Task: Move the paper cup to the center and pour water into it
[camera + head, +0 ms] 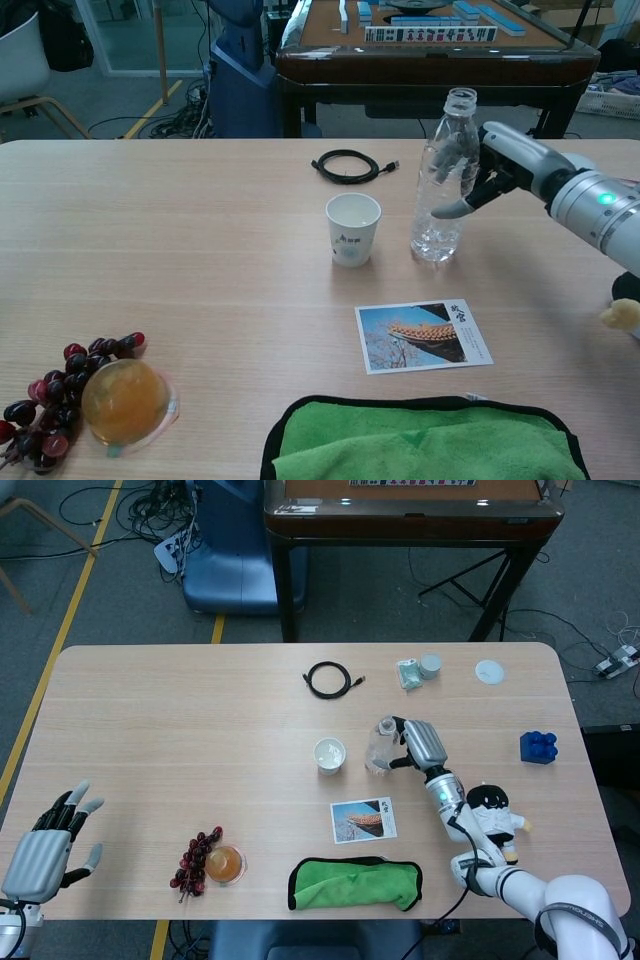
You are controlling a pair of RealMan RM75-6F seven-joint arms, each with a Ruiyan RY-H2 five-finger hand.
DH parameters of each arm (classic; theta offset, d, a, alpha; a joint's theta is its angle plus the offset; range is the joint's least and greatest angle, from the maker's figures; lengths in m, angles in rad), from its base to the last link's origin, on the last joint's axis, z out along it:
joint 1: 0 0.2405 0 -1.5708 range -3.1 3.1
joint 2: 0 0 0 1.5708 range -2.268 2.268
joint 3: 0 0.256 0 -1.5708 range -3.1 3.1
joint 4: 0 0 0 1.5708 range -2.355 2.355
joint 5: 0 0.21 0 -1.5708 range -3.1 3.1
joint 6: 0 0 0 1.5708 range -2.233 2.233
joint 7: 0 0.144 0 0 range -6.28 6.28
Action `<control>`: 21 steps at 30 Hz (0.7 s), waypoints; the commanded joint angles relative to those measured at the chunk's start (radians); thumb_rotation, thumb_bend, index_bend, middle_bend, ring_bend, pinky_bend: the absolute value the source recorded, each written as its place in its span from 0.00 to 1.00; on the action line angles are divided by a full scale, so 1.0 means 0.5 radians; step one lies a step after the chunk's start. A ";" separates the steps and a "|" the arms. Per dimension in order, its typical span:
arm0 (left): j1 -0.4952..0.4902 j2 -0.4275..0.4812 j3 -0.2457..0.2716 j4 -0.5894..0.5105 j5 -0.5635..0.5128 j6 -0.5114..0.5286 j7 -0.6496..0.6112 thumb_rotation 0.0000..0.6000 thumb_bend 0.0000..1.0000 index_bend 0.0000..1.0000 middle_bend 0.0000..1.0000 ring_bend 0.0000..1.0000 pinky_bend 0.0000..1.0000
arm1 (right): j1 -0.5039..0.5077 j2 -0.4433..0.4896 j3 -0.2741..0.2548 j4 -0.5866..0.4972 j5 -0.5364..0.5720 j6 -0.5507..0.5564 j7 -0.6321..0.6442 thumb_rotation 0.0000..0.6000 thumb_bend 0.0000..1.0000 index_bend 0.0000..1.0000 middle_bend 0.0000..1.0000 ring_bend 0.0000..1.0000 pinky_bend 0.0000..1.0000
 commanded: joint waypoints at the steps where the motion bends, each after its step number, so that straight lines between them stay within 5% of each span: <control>1: 0.000 -0.001 0.000 0.001 -0.002 -0.001 -0.001 1.00 0.38 0.19 0.00 0.00 0.18 | -0.010 0.043 -0.018 -0.035 -0.021 -0.046 0.092 1.00 0.00 0.43 0.33 0.32 0.48; 10: -0.004 -0.004 0.000 0.007 -0.010 -0.012 0.000 1.00 0.38 0.19 0.00 0.00 0.18 | -0.023 0.159 -0.052 -0.116 -0.044 -0.118 0.105 1.00 0.00 0.17 0.15 0.20 0.37; 21: -0.006 -0.010 0.000 0.013 -0.016 -0.017 0.007 1.00 0.38 0.19 0.00 0.00 0.18 | -0.097 0.340 -0.032 -0.350 0.011 -0.063 -0.123 1.00 0.00 0.06 0.09 0.16 0.36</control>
